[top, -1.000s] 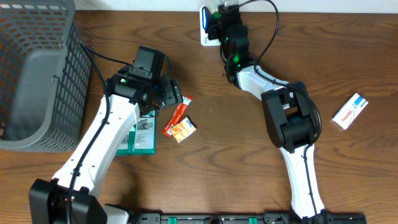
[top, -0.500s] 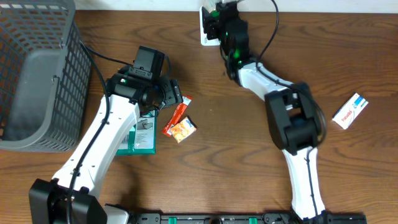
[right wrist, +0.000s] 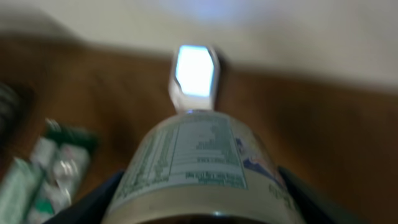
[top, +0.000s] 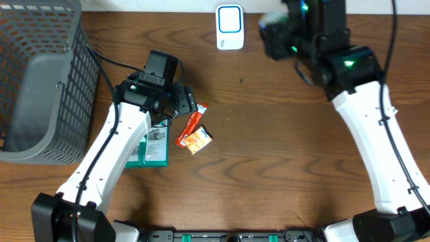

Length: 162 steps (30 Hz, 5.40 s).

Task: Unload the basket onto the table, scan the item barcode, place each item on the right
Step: 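Carry the jar right toward the Panadol box at the table edge, then set the jar down beside the Panadol box and open the right gripper, then move the right gripper left over the orange-and-white Kleenex pack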

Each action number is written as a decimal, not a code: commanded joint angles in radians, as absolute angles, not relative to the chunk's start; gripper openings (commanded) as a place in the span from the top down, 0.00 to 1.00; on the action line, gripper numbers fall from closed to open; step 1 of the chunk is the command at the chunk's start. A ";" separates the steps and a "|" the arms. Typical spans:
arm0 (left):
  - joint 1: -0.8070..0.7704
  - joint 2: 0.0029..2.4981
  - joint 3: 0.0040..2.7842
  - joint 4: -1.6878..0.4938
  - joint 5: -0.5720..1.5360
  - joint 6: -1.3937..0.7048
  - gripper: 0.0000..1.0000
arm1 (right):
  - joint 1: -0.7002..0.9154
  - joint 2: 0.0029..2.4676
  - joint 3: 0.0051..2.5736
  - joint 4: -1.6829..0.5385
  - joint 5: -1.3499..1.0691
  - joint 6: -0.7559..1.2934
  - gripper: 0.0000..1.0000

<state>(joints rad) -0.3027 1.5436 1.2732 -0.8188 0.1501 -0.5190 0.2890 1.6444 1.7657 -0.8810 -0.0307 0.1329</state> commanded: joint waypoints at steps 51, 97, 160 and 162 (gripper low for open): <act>-0.299 1.549 1.271 -0.823 0.137 -0.509 0.18 | -0.430 1.937 1.312 -0.792 -0.076 0.106 0.80; -0.299 1.549 1.271 -0.822 0.137 -0.509 0.18 | -0.103 2.002 1.778 -1.230 -0.438 -0.025 0.04; -0.366 1.549 0.761 -0.284 0.028 -0.542 0.92 | 0.537 2.146 1.587 -1.059 -0.458 0.108 0.54; -0.366 1.549 0.761 -0.294 0.080 -0.545 0.92 | 0.533 2.146 1.587 -1.070 -0.458 0.086 0.54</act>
<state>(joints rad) -0.3668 1.5448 0.7670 -0.2874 0.0628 -0.5320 0.5404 2.1407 1.5929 -1.0615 -0.4419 0.1184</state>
